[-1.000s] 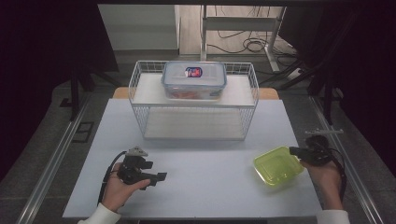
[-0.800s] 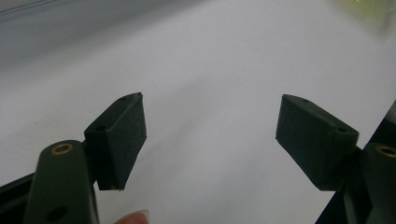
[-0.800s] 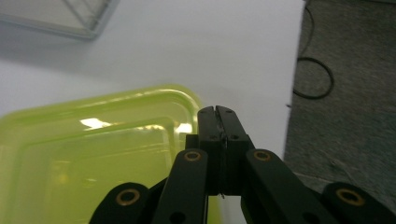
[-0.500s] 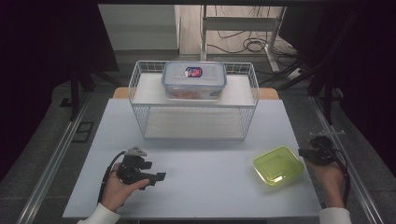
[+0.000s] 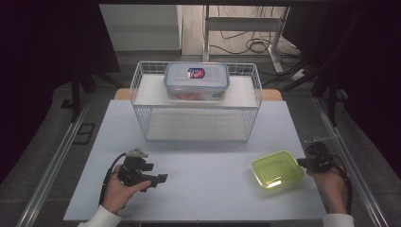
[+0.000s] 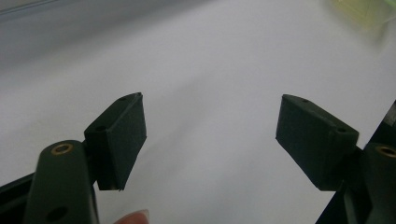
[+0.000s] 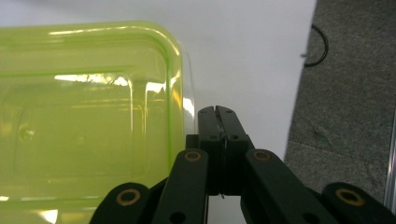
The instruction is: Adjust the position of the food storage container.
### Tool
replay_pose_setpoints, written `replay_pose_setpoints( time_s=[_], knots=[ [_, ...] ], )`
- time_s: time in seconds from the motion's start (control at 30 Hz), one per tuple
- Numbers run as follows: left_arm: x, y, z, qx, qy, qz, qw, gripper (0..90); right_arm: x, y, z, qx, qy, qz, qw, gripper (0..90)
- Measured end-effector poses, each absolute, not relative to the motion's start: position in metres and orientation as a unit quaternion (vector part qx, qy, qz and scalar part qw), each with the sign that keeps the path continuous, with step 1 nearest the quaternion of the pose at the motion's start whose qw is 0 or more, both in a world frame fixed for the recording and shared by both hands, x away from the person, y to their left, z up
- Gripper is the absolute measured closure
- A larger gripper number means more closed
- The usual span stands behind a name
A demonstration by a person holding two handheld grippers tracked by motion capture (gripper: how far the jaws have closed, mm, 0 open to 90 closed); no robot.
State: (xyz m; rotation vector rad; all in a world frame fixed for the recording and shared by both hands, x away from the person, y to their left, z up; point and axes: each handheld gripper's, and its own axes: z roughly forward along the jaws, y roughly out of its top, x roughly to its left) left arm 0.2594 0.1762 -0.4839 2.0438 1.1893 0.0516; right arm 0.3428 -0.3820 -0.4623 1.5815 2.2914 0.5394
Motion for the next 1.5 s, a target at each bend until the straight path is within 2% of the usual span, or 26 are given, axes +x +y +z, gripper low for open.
replay_pose_setpoints(
  time_s=[0.7,1.5],
  knots=[
    [0.260,0.181,-0.479,0.791,0.472,0.025,0.389,24.1,0.316,-0.308,-0.460,0.507,0.836,0.184,0.103,89.3],
    [0.260,0.182,-0.479,0.789,0.474,0.028,0.390,24.2,0.300,-0.246,-0.459,0.440,0.873,0.201,0.059,89.3]
  ],
)
